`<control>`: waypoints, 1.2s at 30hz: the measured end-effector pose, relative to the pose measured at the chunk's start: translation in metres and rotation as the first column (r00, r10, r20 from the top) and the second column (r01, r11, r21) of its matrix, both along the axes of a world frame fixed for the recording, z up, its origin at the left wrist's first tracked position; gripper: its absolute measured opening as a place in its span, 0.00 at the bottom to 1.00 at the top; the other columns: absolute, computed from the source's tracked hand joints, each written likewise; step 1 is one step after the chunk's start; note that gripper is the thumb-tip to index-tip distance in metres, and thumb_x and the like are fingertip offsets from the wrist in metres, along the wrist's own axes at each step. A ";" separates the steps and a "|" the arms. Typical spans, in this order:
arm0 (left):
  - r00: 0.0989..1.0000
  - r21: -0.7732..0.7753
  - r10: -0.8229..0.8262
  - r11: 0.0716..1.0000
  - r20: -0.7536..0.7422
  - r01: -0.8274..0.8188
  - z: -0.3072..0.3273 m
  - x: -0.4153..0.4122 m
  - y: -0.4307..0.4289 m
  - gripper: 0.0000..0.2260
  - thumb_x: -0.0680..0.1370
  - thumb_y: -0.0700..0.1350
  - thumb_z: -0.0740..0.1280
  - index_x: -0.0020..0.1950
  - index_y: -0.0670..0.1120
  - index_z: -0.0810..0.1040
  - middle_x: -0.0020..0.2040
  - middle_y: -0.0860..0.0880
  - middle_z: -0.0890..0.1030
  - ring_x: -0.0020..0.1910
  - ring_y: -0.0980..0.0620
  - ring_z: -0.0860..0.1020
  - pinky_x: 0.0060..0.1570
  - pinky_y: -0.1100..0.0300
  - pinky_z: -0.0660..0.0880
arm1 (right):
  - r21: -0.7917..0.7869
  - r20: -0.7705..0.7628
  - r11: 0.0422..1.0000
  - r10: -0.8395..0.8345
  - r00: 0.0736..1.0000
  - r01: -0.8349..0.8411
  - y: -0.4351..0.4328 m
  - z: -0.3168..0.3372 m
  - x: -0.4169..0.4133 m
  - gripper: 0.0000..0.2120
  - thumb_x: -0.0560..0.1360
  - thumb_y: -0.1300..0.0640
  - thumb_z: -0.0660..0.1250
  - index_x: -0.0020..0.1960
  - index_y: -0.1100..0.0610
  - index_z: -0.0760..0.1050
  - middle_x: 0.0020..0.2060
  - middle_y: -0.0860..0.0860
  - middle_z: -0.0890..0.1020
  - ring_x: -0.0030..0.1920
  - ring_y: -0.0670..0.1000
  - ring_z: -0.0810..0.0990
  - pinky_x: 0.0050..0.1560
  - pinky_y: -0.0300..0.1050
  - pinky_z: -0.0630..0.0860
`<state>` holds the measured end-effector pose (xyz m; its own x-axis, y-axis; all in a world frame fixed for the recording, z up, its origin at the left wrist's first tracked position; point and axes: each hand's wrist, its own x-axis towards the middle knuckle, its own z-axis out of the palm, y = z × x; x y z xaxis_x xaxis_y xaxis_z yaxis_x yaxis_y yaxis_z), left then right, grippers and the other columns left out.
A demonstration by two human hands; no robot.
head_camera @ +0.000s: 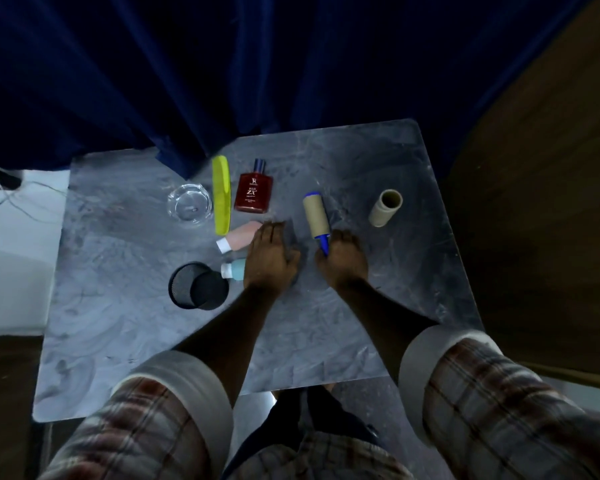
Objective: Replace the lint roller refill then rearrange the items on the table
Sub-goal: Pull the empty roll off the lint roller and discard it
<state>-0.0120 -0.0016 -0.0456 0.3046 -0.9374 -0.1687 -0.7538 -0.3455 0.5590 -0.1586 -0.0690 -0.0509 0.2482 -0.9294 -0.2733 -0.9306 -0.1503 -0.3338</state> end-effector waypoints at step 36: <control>0.632 -0.305 0.094 0.815 -0.769 -0.492 0.222 -0.033 0.133 0.21 0.76 0.68 0.76 0.59 0.55 0.86 0.47 0.51 0.88 0.31 0.48 0.81 0.27 0.57 0.80 | -0.629 0.097 0.630 0.645 0.758 -0.456 0.061 0.265 -0.095 0.08 0.76 0.54 0.71 0.53 0.57 0.82 0.45 0.50 0.84 0.47 0.56 0.82 0.53 0.49 0.74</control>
<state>-0.0455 0.1319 0.1762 0.5530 -0.8321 -0.0432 0.0280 -0.0332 0.9991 -0.2535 -0.0080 0.2145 0.7391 -0.5439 0.3973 -0.4812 -0.8391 -0.2536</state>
